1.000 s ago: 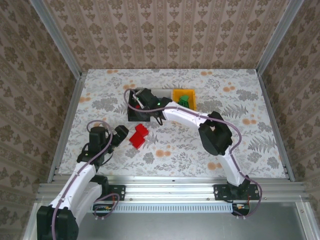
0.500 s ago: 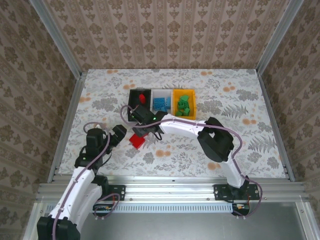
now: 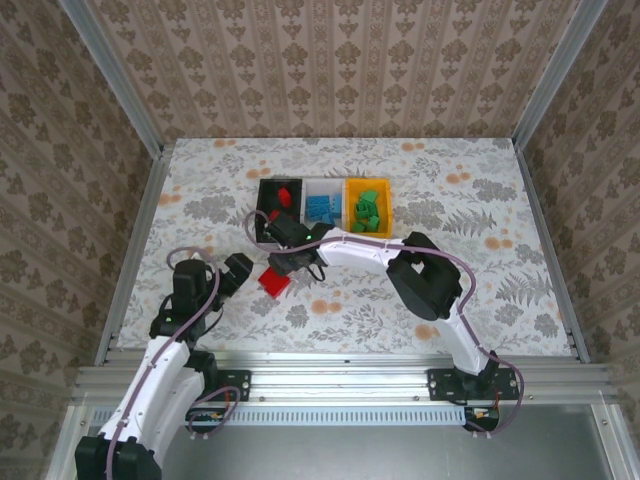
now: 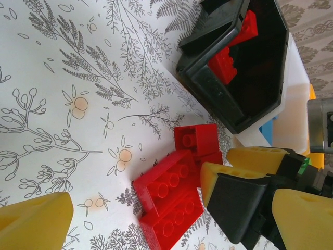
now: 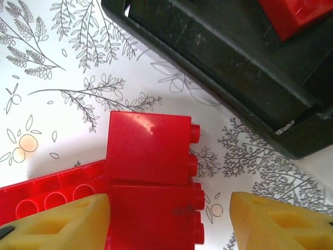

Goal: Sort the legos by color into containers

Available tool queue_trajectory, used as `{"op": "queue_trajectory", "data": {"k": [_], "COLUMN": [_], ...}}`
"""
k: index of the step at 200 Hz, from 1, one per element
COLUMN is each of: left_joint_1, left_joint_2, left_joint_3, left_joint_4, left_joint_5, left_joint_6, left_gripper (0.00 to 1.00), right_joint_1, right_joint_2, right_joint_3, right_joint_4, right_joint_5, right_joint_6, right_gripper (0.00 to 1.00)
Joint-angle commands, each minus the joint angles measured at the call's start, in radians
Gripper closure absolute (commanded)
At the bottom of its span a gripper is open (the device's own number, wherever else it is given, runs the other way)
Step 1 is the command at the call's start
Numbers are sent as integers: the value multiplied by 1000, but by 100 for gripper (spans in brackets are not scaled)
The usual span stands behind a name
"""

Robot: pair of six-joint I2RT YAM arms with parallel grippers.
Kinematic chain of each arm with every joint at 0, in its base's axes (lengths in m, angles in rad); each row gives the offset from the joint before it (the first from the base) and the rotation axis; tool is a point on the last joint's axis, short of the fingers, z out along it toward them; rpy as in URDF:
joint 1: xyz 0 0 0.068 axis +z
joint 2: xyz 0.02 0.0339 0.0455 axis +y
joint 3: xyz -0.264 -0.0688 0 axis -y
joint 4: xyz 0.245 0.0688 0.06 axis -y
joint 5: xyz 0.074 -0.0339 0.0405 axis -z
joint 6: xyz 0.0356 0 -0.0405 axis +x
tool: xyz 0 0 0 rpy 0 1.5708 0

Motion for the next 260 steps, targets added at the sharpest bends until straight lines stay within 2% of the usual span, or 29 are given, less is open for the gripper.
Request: {"op": "queue_trajectory", "data": {"k": [1, 36, 89, 121, 181, 209, 260], "left_joint_1": [10, 10, 11, 11, 11, 10, 10], "left_joint_2": [-9, -11, -14, -12, 1, 19, 32], "left_joint_3": [-10, -11, -13, -13, 11, 36, 58], "left_joint_4": [-8, -6, -9, -2, -2, -1, -18], "left_joint_5": [-3, 2, 2, 1, -2, 18, 26], "left_joint_6": [3, 1, 5, 3, 33, 42, 58], "left_gripper": [0, 0, 0, 0, 0, 0, 0], "right_joint_1": [0, 2, 1, 27, 24, -34, -107], "right_joint_2": [-18, -24, -27, -68, -190, -125, 123], "right_joint_3": [-39, -62, -46, -55, -125, -5, 383], "right_joint_4": [10, 29, 15, -1, -1, -29, -190], "right_joint_5": [-76, -92, -18, 9, 16, 11, 47], "right_joint_6": [28, 40, 24, -7, -24, -53, -125], "right_gripper": [35, 36, 54, 59, 59, 59, 57]}}
